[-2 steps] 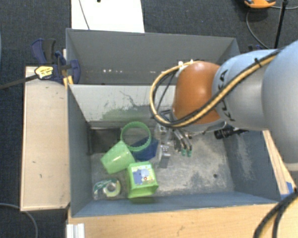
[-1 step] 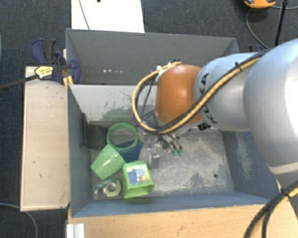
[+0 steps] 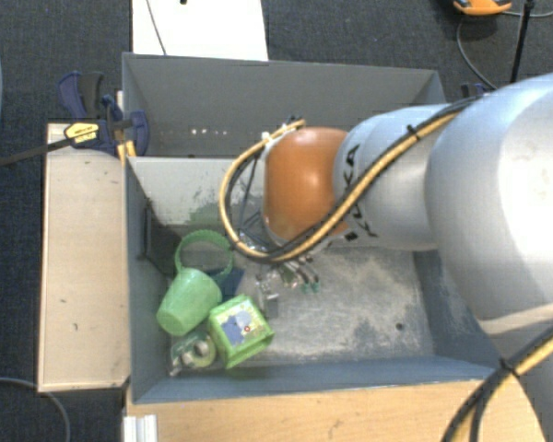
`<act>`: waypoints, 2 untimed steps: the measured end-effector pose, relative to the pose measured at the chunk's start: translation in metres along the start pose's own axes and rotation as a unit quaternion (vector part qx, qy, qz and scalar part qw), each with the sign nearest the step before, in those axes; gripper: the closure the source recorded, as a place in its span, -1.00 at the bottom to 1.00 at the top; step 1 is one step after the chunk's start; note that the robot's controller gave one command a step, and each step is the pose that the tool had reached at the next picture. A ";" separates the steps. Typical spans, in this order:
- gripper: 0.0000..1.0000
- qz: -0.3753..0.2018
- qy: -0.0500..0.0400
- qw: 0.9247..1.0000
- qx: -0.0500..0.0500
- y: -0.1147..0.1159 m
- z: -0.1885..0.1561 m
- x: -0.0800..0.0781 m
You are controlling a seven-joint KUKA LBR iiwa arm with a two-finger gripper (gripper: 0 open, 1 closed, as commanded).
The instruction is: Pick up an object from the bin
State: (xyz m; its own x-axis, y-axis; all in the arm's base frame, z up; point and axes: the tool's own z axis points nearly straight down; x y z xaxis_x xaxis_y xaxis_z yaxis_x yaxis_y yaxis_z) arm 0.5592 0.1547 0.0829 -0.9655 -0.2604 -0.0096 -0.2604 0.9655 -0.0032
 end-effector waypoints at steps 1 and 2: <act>-1.00 0.043 0.002 0.999 0.000 0.012 -0.002 0.003; -1.00 -0.056 0.000 0.998 0.003 0.047 -0.026 -0.006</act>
Offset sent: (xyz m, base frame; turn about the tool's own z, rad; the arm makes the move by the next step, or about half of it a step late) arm -0.0102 0.0828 0.0427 -0.1991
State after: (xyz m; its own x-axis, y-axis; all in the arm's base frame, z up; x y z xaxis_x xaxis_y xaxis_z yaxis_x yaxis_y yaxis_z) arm 0.5527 0.2016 0.1088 -0.9302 -0.3668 -0.0087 -0.3668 0.9303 -0.0107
